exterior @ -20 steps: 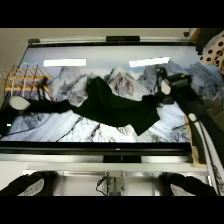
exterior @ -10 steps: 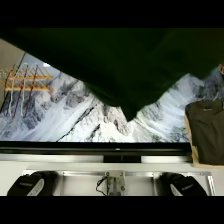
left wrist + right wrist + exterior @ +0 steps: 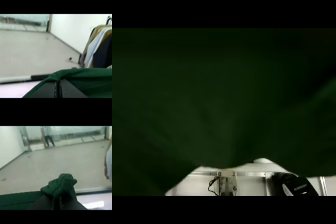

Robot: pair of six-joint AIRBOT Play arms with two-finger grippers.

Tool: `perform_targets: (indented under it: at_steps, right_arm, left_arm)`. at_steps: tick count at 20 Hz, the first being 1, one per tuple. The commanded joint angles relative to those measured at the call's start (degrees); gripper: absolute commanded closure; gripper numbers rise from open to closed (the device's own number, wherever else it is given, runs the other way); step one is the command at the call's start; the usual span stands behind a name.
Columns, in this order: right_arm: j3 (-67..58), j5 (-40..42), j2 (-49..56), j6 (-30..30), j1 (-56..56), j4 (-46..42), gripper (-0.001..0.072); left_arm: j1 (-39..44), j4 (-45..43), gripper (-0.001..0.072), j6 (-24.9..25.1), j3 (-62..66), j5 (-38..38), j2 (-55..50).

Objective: Fold the shirts.

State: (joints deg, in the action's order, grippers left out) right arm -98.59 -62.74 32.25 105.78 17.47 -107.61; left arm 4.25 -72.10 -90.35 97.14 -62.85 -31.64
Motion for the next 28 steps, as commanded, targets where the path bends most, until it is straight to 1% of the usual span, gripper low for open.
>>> perform_targets:
  at_steps: [1, 3, 4, 5, 6, 8, 9, 11, 14, 15, 17, 20, 21, 22, 23, 24, 25, 26, 27, 28]
  right_arm:
    - [1.25, -13.84, 5.84, -0.11, -0.04, -5.68, 0.0641]
    - [5.03, -19.85, 11.61, -0.15, -0.04, -6.97, 0.0641]
    - [8.46, -20.35, 14.71, 0.13, -0.04, -6.97, 0.0641]
    - [12.15, -19.1, 17.66, 0.87, -0.04, -6.97, 0.0641]
    - [16.09, -16.04, 20.94, 2.8, -0.04, -7.04, 0.064]
    - [23.12, -3.45, 28.96, 9.75, -0.04, -8.52, 0.064]
    - [24.09, 3.45, 34.03, 12.98, -0.24, -8.72, 0.064]
    - [22.6, 13.35, 43.63, 17.81, -0.44, -8.63, 0.064]
    - [18.21, 20.11, 53.96, 23.41, -1.38, -6.05, 0.064]
    - [17.57, 21.68, 55.76, 23.56, -1.46, -4.81, 0.064]
    - [17.53, 22.53, 57.9, 23.54, -1.55, -1.66, 0.064]
    - [17.53, 18.47, 61.24, 22.4, -1.22, 7.43, 0.064]
    - [17.53, 17.79, 61.94, 22.36, -1.29, 9.55, 0.0612]
    - [17.51, 17.84, 61.81, 22.27, -1.31, 11.85, 0.0431]
    - [17.2, 17.75, 60.89, 21.03, -1.64, 12.79, 0.0232]
    - [16.13, 16.55, 59.21, 15.85, -2.19, 12.92, 0.0231]
    - [14.32, 13.0, 57.24, 7.91, -2.91, 12.33, 0.0231]
    - [12.61, 7.69, 55.28, 0.0, -3.87, 10.78, 0.0232]
    - [11.45, 0.2, 53.18, -5.99, -5.29, 7.67, 0.0233]
    - [11.34, -7.3, 51.43, -9.33, -7.28, 4.9, 0.0234]
  left_arm:
    - [-0.07, -7.72, 0.0676, -2.58, -10.95, -3.58, 0.09]
    - [-0.07, -9.38, 0.0676, -2.6, -20.35, -3.13, -1.22]
    - [-0.07, -9.46, 0.0675, -3.39, -24.72, -2.08, -2.49]
    - [-0.07, -9.42, 0.0675, -5.01, -28.96, 0.11, -4.31]
    - [-0.07, -9.4, 0.0675, -5.42, -32.65, 3.15, -6.82]
    - [-0.28, -9.6, 0.0675, -5.38, -37.18, 9.07, -13.75]
    - [-0.68, -9.57, 0.0675, -5.4, -37.77, 11.34, -18.32]
    - [-2.08, -8.85, 0.0675, -5.64, -36.52, 14.58, -28.79]
    - [-3.72, -7.28, 0.0675, -6.64, -30.27, 14.84, -43.47]
    - [-4.0, -5.68, 0.0674, -6.64, -27.98, 14.86, -47.21]
    - [-4.24, -2.19, 0.0674, -6.64, -23.76, 14.82, -53.59]
    - [-4.22, 7.56, 0.0673, -6.64, -21.77, 12.81, -59.39]
    - [-4.24, 10.71, 0.0672, -6.6, -21.75, 10.82, -60.46]
    - [-4.59, 12.81, 0.0605, -6.4, -21.7, 8.07, -60.96]
    - [-5.49, 13.25, 0.0354, -5.66, -21.16, 4.46, -60.94]
    - [-7.26, 13.05, 0.0095, -3.15, -19.28, -1.6, -60.94]
    - [-9.88, 12.48, 0.0074, -0.24, -16.48, -9.03, -60.89]
    - [-12.72, 11.17, 0.0081, 1.22, -13.77, -16.15, -60.67]
    - [-15.65, 8.63, 0.0163, 1.42, -11.91, -22.47, -59.98]
    - [-18.69, 5.38, 0.0218, 1.38, -11.69, -27.65, -58.34]
